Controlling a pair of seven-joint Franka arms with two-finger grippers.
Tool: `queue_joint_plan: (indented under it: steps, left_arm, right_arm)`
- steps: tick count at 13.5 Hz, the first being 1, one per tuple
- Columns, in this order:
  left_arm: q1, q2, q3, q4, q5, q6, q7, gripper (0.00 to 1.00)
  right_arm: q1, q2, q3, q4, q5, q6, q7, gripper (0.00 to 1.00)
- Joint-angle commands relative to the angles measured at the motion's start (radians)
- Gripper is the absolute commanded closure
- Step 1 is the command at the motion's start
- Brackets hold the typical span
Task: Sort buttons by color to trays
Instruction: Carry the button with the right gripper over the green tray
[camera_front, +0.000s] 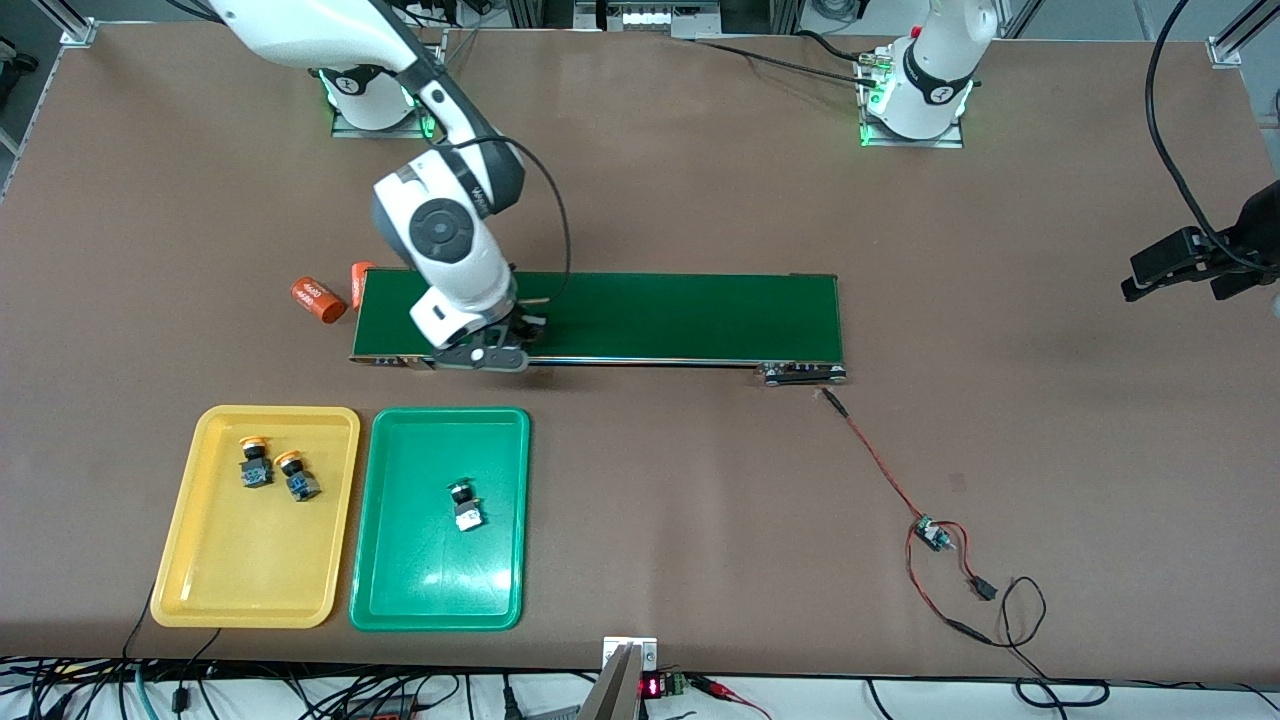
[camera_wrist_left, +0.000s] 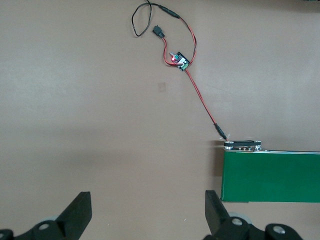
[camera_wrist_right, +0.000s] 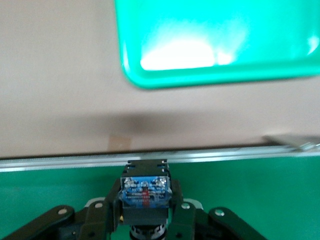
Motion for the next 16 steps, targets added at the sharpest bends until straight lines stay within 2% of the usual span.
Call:
queue_joint_plan:
  steps: [1, 4, 6, 9, 14, 16]
  left_arm:
    - [0.003, -0.001, -0.001, 0.006, 0.013, -0.005, 0.011, 0.0]
    - [0.002, 0.001, -0.001, 0.008, 0.015, -0.003, 0.01, 0.0]
    - [0.003, 0.001, -0.001, 0.008, 0.015, -0.002, 0.011, 0.0]
    - [0.003, 0.002, -0.001, 0.008, 0.015, -0.002, 0.011, 0.0]
    - [0.003, 0.004, -0.001, 0.008, 0.015, 0.006, 0.011, 0.0]
    - [0.003, 0.005, -0.001, 0.008, 0.015, 0.006, 0.011, 0.0]
  right_arm:
    - [-0.072, -0.024, 0.008, 0.177, 0.003, -0.224, -0.157, 0.89]
    - [-0.164, 0.004, -0.006, 0.302, 0.003, -0.282, -0.361, 0.89]
    - [-0.221, 0.065, -0.006, 0.384, 0.002, -0.271, -0.484, 0.89]
    - [-0.244, 0.177, -0.006, 0.503, 0.0, -0.262, -0.554, 0.89]
    - [-0.243, 0.272, -0.004, 0.514, -0.011, -0.066, -0.567, 0.89]
    - [-0.246, 0.303, -0.006, 0.514, -0.018, -0.049, -0.615, 0.89]
